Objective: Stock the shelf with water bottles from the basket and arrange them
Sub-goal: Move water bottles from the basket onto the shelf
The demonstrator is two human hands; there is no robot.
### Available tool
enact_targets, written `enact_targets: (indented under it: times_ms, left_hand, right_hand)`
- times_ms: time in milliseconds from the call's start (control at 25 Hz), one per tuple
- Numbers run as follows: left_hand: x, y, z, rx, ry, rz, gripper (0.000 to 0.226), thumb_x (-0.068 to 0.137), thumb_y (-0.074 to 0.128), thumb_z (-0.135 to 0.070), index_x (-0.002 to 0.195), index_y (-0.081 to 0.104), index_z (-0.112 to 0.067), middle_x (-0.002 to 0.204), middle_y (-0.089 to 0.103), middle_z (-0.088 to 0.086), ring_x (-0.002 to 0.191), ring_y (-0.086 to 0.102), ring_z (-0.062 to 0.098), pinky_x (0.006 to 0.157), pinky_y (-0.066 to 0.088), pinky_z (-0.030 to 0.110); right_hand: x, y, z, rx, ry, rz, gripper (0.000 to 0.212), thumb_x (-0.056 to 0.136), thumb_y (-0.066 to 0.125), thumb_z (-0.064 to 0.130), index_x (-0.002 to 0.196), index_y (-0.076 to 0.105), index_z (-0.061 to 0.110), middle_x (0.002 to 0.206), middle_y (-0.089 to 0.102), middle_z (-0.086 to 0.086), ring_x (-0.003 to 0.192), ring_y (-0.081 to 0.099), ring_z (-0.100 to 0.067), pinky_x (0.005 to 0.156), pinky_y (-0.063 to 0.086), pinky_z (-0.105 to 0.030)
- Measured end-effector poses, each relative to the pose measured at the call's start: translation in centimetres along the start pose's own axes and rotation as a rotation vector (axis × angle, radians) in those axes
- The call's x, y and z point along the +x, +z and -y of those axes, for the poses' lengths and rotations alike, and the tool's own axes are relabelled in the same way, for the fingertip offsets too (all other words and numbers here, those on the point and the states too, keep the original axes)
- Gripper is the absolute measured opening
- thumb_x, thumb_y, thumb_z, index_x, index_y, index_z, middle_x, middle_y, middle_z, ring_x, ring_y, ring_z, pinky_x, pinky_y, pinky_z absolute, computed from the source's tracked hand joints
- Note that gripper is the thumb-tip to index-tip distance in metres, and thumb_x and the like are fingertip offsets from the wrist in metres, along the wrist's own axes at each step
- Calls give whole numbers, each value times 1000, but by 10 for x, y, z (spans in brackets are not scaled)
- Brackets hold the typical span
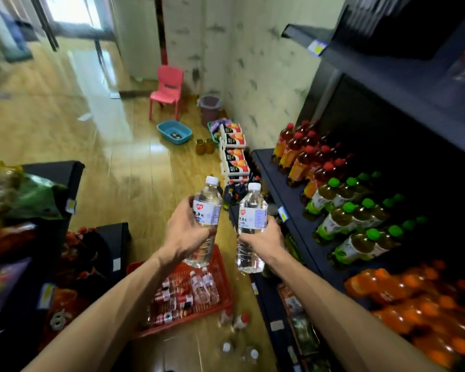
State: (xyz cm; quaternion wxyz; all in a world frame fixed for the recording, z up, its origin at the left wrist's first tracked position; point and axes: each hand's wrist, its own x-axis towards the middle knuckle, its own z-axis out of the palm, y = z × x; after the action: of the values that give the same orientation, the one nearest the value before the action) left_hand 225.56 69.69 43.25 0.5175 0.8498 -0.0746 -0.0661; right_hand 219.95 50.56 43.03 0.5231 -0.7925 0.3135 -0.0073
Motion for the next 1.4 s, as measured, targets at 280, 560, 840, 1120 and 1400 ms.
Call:
enact_targets:
  times_ms: [280, 560, 840, 1120, 1400]
  left_hand:
    - [-8, -15, -107, 10, 144, -27, 90, 61, 93, -15, 137, 45, -22, 114, 65, -11, 105, 67, 12, 91, 57, 31]
    - [-21, -16, -182, 28, 222, -53, 85, 60, 92, -20, 132, 47, -22, 112, 68, -10, 102, 67, 11, 86, 55, 27]
    - [-35, -17, -244, 10, 321, -38, 87, 60, 93, -22, 134, 47, -21, 102, 63, -25, 96, 64, -1, 94, 55, 35]
    - [-33, -2, -305, -5, 398, -65, 91, 58, 95, -29, 134, 46, -23, 108, 69, -14, 103, 68, 14, 99, 55, 44]
    - [-39, 19, -388, -53, 563, -58, 89, 61, 95, -29, 136, 48, -20, 115, 66, -9, 107, 64, 15, 97, 52, 34]
  right_hand:
    - [-36, -80, 63, 83, -84, -61, 63, 69, 89, 12, 119, 51, 18, 106, 67, -1, 97, 64, -20, 82, 48, -29]
    - [-60, -134, 90, 175, -110, -115, 71, 68, 88, 8, 128, 50, 15, 115, 68, -4, 106, 66, -21, 93, 54, -35]
    - [-82, -179, 115, 248, -140, -196, 63, 69, 87, 4, 121, 52, 15, 112, 68, -4, 102, 66, -19, 81, 50, -26]
    - [-96, -237, 152, 292, -242, -281, 64, 65, 87, 9, 120, 56, 16, 112, 69, -2, 104, 65, -18, 86, 52, -29]
    - [-122, -314, 180, 371, -329, -395, 60, 64, 86, 7, 116, 57, 17, 110, 69, 0, 101, 66, -16, 85, 54, -31]
